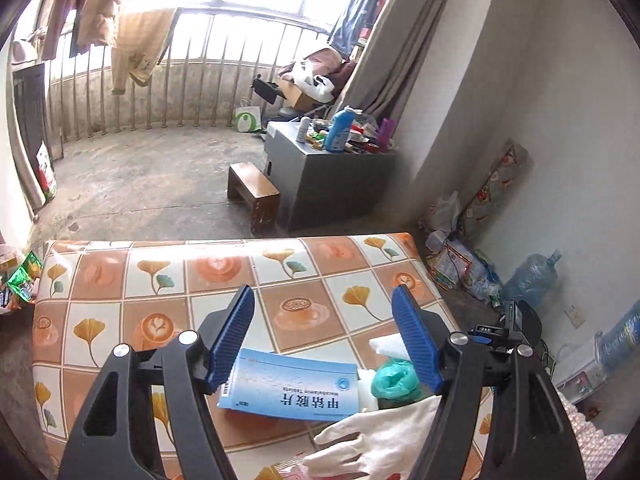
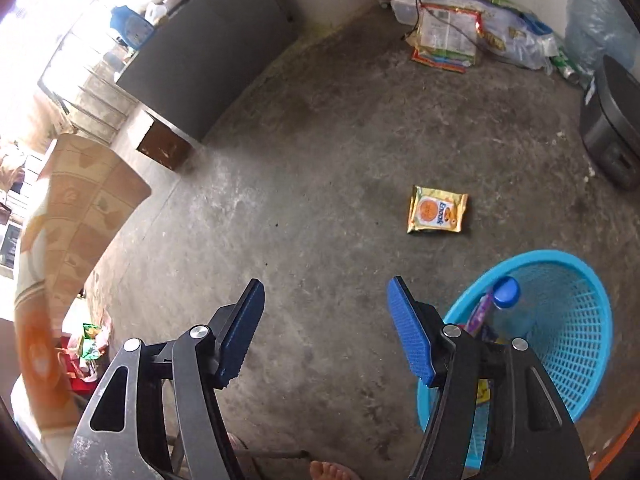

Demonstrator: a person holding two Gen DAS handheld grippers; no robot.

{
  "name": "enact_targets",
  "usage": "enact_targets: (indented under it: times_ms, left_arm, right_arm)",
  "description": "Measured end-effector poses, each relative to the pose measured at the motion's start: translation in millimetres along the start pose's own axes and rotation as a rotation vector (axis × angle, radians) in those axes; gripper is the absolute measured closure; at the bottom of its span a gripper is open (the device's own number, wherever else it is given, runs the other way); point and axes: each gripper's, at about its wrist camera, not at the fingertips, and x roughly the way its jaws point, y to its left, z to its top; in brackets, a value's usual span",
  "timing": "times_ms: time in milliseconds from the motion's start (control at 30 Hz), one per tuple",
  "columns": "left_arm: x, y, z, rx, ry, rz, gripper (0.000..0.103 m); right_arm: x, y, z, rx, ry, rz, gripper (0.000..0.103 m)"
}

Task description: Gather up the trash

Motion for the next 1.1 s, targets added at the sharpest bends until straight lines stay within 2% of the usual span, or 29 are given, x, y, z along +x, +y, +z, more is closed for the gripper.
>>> enact_targets:
  times_ms: [100, 200, 333, 433, 700, 833, 933, 1033, 1100]
  left_arm:
    - [5, 30, -2, -0.070, 0.014, 0.074, 0.034]
    - [9, 50, 0, -0.097, 0.019, 0.144, 0.034]
    - [12, 74, -1, -0.124, 0.017, 0.226, 0.034]
    - [18, 95, -3, -0.164, 0.023, 0.254, 0.034]
    - [45, 130, -14, -0.230, 0.073, 0.307, 0.034]
    - [55, 142, -22, -0.275, 0.093, 0.311, 0.034]
    - [61, 149, -26, -0.283, 0.107, 0.334, 0.034]
    - [67, 154, -29, -0.294, 0.119, 0.345, 0.034]
    - [71, 156, -31, -0.299, 0.127, 0.345, 0.034]
  right_arm:
    - [69, -10, 33, 0.098, 0.107, -0.044, 0.041]
    - [127, -32, 55, 0.180, 0.166, -0.124, 0.041]
    - [182, -59, 70, 0.227, 0.192, -0.245, 0.033]
    - [212, -78, 75, 0.240, 0.217, -0.293, 0.028]
    - [264, -112, 72, 0.261, 0.247, -0.416, 0.026]
    - [280, -129, 67, 0.309, 0.251, -0.409, 0.026]
    - [291, -135, 63, 0.301, 0.264, -0.427, 0.026]
    - [302, -136, 58, 0.284, 0.275, -0.409, 0.026]
    - [309, -138, 52, 0.253, 0.279, -0.449, 0.026]
